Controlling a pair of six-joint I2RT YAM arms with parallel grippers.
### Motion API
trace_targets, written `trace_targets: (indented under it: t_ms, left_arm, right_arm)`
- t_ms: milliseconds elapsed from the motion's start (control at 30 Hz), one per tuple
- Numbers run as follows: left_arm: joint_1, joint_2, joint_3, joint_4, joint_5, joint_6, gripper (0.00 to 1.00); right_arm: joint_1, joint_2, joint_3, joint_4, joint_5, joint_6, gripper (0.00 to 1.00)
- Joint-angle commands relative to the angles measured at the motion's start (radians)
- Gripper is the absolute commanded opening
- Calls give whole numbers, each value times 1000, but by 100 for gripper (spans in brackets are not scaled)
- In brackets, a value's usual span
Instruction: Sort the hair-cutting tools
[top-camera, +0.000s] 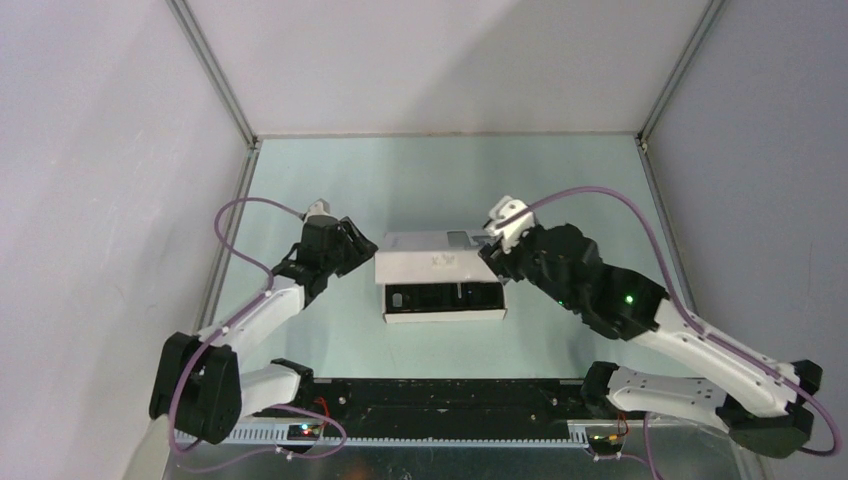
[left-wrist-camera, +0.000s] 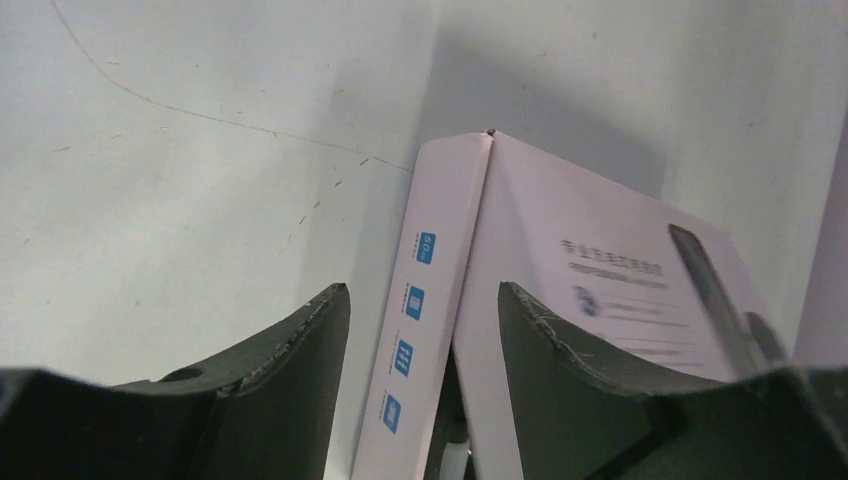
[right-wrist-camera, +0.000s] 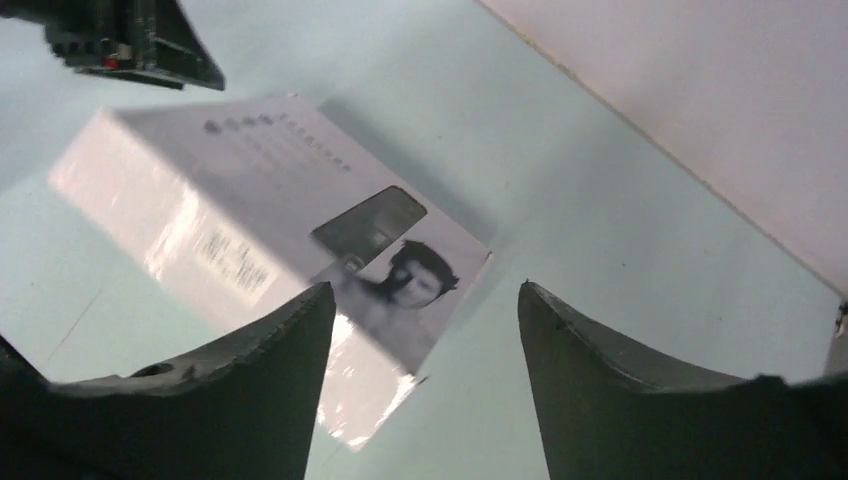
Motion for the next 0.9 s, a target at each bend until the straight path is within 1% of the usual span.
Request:
trace_targets:
  t_ms: [0,100,200,267,300,400,533,600,733,867]
  left_arm:
    - [-5,-136,-4,-71,-81,3,63]
    - [-4,-251,-11,-147,-141,29,66]
    - [-3,-343,-30,-217,-164,39,72]
    - [-2,-398,-45,-226,-139,41,76]
    - [-3,-421,-49,-223,-105,39,79]
    - [-3,-435,-77,-165,-15,21,84]
    - [-3,-367,-91,-63,128,-16,87]
    - [-2,-287,-85,-19,177,-31,87]
    - [-4,-159,-59,40,218,-44,88]
    - [-2,-43,-27,78,216,-47,88]
  right_arm:
    - [-30,-81,-64,112,80,183,74]
    - [-76,-125,-87,67,102,308,83]
    - [-122,-144,-109,3,100,461,88]
    - [-164,-149,-123,-28,67,535,89]
    - [-196,-150,-129,-34,30,556,90]
    - [-255,-140,-178,-35,-38,672,91]
    - [-374,-85,-242,-5,-135,779,92]
    - [-436,-47,-269,27,-243,817,93]
    - [-518,55,-307,107,-391,865,93]
    - [-568,175,-321,189,-475,887,93]
